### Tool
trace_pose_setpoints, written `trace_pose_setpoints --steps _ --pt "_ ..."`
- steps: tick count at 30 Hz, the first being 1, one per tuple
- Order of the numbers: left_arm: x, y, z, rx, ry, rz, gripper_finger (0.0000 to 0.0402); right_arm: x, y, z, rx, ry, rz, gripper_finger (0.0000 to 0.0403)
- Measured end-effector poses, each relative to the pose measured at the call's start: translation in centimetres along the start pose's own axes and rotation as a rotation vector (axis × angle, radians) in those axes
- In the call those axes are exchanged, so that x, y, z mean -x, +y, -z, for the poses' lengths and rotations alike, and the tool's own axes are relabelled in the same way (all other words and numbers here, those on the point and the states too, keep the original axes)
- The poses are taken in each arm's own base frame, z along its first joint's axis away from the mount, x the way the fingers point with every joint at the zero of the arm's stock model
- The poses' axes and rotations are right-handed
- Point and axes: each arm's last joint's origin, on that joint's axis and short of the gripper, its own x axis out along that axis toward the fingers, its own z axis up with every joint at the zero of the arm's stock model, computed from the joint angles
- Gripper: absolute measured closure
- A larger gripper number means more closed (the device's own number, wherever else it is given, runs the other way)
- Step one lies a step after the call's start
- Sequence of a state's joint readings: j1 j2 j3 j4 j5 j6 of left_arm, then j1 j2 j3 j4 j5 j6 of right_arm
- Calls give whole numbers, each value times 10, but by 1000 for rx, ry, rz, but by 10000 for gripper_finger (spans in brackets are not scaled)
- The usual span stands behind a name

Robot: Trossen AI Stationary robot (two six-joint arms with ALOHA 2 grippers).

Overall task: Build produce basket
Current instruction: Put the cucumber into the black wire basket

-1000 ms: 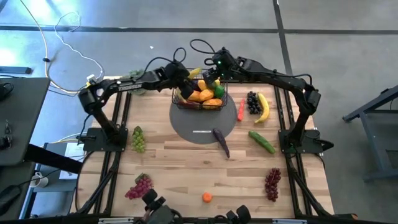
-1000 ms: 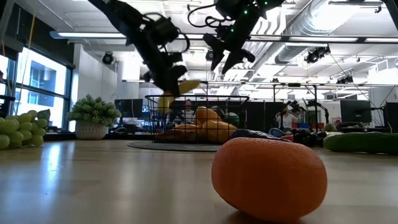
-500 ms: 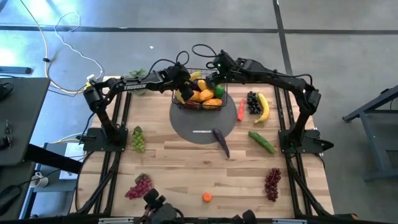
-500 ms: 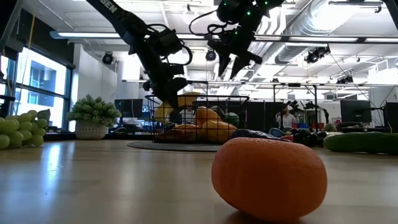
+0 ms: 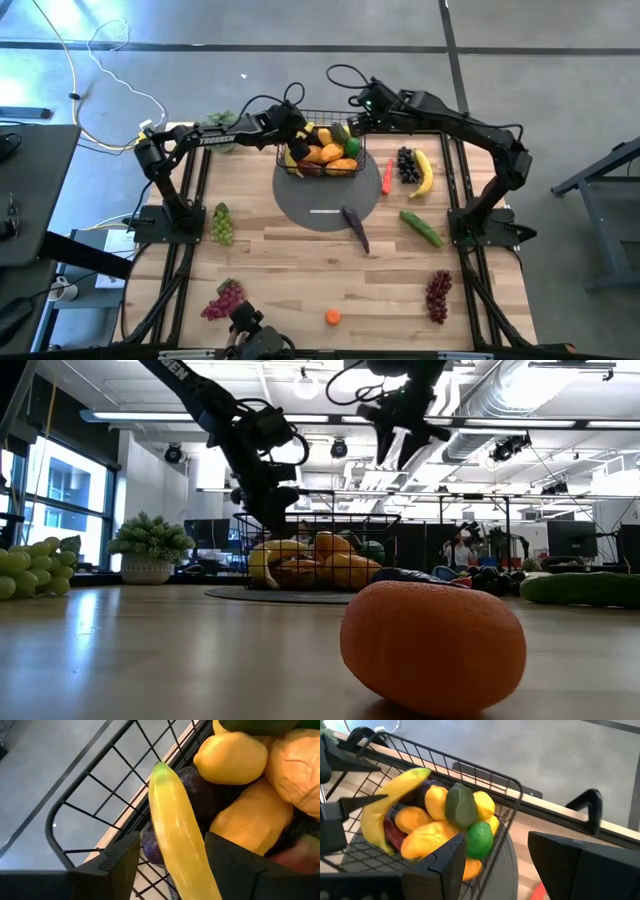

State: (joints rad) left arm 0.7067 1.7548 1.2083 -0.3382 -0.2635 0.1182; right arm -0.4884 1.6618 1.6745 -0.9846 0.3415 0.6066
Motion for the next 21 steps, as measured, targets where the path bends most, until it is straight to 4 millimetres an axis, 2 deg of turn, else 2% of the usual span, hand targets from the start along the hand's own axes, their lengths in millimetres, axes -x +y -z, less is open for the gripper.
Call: trace_pose_setpoints --steps 4,13,21 --pt "5 2 -7 -16 -2 -10 186 14 -6 4 -11 21 12 208" --pt "31 14 -34 -59 28 -6 186 31 -16 12 -25 74 45 208" --pt "61 26 -35 -70 33 79 186 32 -15 40 -9 232 148 208"
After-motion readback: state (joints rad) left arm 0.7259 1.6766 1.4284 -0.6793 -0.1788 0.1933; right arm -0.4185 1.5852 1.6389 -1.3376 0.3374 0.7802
